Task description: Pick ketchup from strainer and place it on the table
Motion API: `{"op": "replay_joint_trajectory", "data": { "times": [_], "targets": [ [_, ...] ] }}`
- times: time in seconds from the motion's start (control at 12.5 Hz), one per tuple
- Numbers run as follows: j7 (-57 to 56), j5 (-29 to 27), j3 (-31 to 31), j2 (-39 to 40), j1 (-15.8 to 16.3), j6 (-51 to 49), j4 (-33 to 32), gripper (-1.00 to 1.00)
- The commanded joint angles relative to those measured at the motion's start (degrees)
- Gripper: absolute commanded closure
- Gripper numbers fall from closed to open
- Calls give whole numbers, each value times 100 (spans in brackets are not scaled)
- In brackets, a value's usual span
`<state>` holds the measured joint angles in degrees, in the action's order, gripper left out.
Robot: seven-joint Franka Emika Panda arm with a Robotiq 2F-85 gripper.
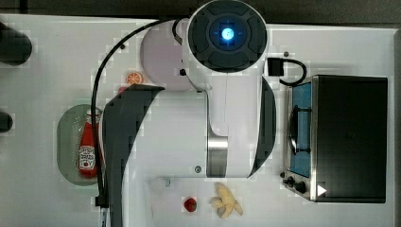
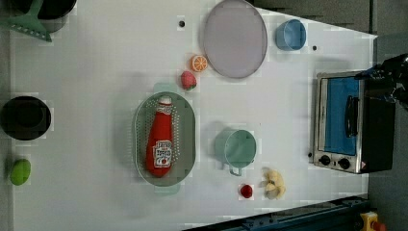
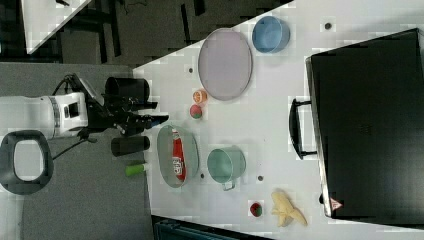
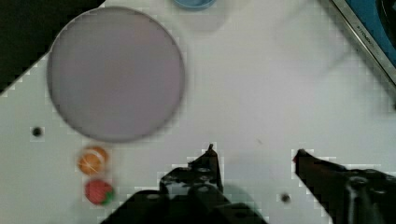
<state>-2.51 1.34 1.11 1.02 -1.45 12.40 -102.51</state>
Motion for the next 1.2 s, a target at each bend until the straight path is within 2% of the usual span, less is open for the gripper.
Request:
{"op": "replay_joint_trajectory", "data": {
  "times": [0.08,0.24,0.48,1.2],
  "targets": [
    [870,-222,359,-1510,-592,-901,-600,-59],
    [870,-230,526,-1473,-555,-881,-600,-99],
    [870,-235,1128,-1325,-451,-735,-599,-100],
    [963,-205,3746,-579,-364,-249,-627,-100]
  ]
}}
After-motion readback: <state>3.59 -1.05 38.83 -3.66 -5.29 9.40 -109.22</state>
